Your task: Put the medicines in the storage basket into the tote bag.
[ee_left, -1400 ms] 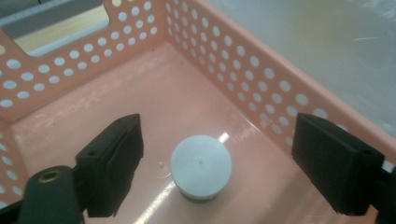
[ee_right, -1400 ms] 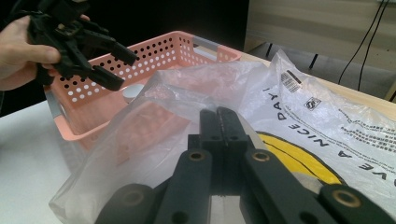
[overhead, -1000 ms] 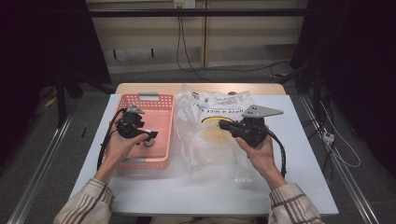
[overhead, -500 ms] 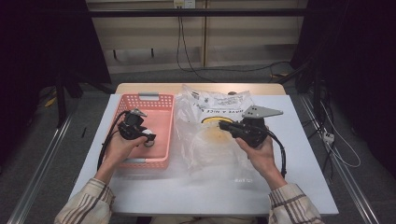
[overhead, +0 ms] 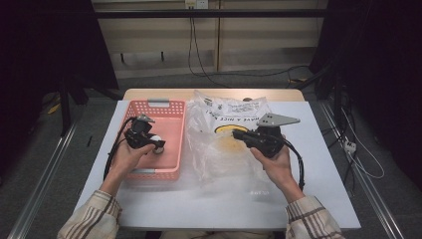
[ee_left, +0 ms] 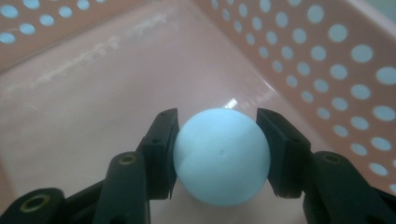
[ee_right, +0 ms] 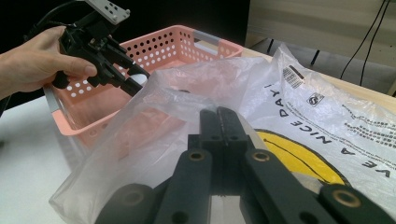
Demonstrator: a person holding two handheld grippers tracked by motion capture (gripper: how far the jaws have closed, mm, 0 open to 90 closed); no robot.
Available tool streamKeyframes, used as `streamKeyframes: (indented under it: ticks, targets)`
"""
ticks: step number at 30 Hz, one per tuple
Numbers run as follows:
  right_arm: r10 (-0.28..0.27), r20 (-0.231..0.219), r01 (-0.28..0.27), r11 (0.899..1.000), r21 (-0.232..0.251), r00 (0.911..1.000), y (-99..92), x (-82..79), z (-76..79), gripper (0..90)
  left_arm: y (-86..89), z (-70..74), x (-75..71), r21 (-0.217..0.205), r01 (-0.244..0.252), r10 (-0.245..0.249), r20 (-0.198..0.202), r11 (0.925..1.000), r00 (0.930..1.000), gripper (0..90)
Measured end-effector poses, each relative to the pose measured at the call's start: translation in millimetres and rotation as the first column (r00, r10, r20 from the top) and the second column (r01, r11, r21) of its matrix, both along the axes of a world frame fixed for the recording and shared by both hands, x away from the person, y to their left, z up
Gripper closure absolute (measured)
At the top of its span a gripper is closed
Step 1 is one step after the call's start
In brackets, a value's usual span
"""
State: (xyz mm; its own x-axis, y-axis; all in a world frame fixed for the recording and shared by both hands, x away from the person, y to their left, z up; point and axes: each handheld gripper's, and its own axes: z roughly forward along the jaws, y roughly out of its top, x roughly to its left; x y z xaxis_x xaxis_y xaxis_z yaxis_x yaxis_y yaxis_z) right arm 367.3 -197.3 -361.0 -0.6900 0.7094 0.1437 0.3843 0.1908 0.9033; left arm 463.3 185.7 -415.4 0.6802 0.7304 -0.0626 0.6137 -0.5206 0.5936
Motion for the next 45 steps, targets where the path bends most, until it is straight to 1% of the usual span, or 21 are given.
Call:
streamKeyframes:
  ticks: [1, 2, 3, 5, 7, 9, 12, 14, 18, 19, 22, 24, 25, 28, 32, 33, 35, 37, 41, 43, 45]
  targets:
    - [0.0, 0.001, 0.0, 1.0, 0.0, 1.0, 0.0, 0.1, -0.1, 90.0, 0.6, 2.7, -0.8, -0.015, -0.005, 0.005, 0.015, 0.9999, 0.9999, 50.9]
    - [-0.001, 0.0, 0.001, 1.0, 0.0, 1.0, 0.0, 0.0, 0.0, 90.0, 0.6, 2.7, -0.8, -0.015, -0.005, 0.005, 0.015, 0.9999, 0.9999, 50.9]
    - [-0.003, 0.001, 0.003, 1.0, 0.0, 1.0, -0.1, 0.0, 0.1, 90.0, 0.8, 4.2, -1.5, -0.024, -0.012, 0.013, 0.031, 0.9996, 0.9994, 50.9]
    - [-0.005, 0.002, 0.005, 1.0, 0.0, 1.0, -0.1, 0.0, 0.2, 90.0, 1.5, 8.9, -2.8, -0.044, -0.013, 0.015, 0.038, 0.999, 0.9992, 50.9]
    - [-0.005, 0.002, 0.005, 1.0, 0.0, 1.0, -0.2, 0.0, 0.3, 90.0, 2.3, 19.5, -6.6, -0.058, -0.003, 0.006, 0.056, 0.9983, 0.9984, 51.0]
    - [-0.007, 0.002, 0.007, 1.0, -0.002, 1.0, -0.5, 0.3, 0.1, 90.0, 2.5, 30.0, -11.1, -0.078, -0.002, 0.009, 0.09, 0.9969, 0.9959, 51.0]
    - [-0.008, 0.0, 0.008, 1.0, -0.003, 1.0, -0.5, 0.3, -0.2, 90.0, 3.7, 38.5, -15.4, -0.106, 0.001, 0.011, 0.117, 0.9944, 0.9931, 51.0]
    - [-0.005, 0.003, 0.005, 1.0, -0.003, 1.0, -0.2, 0.0, 0.2, 90.0, 2.3, 39.5, -17.8, -0.125, -0.001, 0.015, 0.117, 0.9922, 0.993, 51.0]
    - [-0.01, 0.003, 0.01, 1.0, -0.007, 0.9999, -0.4, 0.0, -0.1, 90.0, -0.8, 42.1, -21.6, -0.14, 0.005, 0.013, 0.127, 0.9901, 0.9918, 51.0]
    - [-0.01, 0.003, 0.01, 1.0, -0.007, 0.9999, -0.4, 0.0, -0.1, 90.0, -1.2, 43.1, -22.7, -0.142, 0.007, 0.013, 0.138, 0.9898, 0.9903, 51.0]
    - [-0.011, 0.004, 0.011, 1.0, -0.003, 0.9999, -1.0, 0.0, 0.4, 90.0, -1.9, 47.0, -27.6, -0.165, 0.015, 0.008, 0.139, 0.9861, 0.9902, 51.1]
    - [-0.01, 0.004, 0.01, 1.0, -0.003, 0.9999, -1.2, 0.0, 0.3, 90.0, -2.1, 50.1, -31.1, -0.167, 0.019, 0.007, 0.154, 0.9857, 0.9881, 51.1]
    - [-0.011, 0.002, 0.011, 1.0, -0.003, 0.9999, -1.0, 0.0, 0.0, 90.0, -2.3, 52.0, -32.8, -0.189, 0.022, 0.006, 0.15, 0.9817, 0.9886, 51.0]
    - [-0.007, 0.004, 0.007, 1.0, -0.005, 1.0, -0.4, -0.3, 0.2, 90.0, -2.0, 56.8, -35.8, -0.206, 0.036, -0.005, 0.146, 0.9779, 0.9893, 51.1]
    - [-0.007, 0.005, 0.008, 1.0, -0.004, 1.0, -0.9, 0.0, 0.5, 90.0, -3.1, 62.0, -40.5, -0.236, 0.048, -0.013, 0.149, 0.9705, 0.9888, 51.1]
    - [-0.01, 0.004, 0.01, 1.0, -0.004, 0.9999, -1.1, 0.0, 0.4, 90.0, -3.3, 63.6, -41.8, -0.235, 0.052, -0.014, 0.158, 0.9707, 0.9873, 51.1]
    - [-0.01, 0.004, 0.01, 1.0, -0.004, 0.9999, -1.2, 0.1, 0.5, 90.0, -4.7, 66.3, -44.8, -0.247, 0.059, -0.018, 0.166, 0.9673, 0.986, 51.1]
    - [-0.007, 0.006, 0.007, 1.0, -0.004, 1.0, -1.2, 0.1, 0.6, 90.0, -6.6, 69.5, -47.9, -0.246, 0.074, -0.03, 0.176, 0.9665, 0.9839, 51.1]
    - [-0.008, 0.006, 0.008, 1.0, -0.003, 0.9999, -1.2, -0.2, 0.7, 90.0, -14.6, 74.3, -56.2, -0.249, 0.099, -0.054, 0.184, 0.9633, 0.9815, 51.1]
    - [-0.009, 0.006, 0.009, 1.0, -0.004, 0.9999, -1.3, -0.3, 0.9, 90.0, -18.3, 76.9, -60.1, -0.256, 0.116, -0.068, 0.19, 0.9596, 0.9795, 51.1]
    - [-0.009, 0.006, 0.009, 1.0, -0.004, 0.9999, -1.1, -0.5, 0.9, 90.0, -21.8, 79.5, -63.9, -0.256, 0.134, -0.082, 0.204, 0.9574, 0.9755, 51.1]
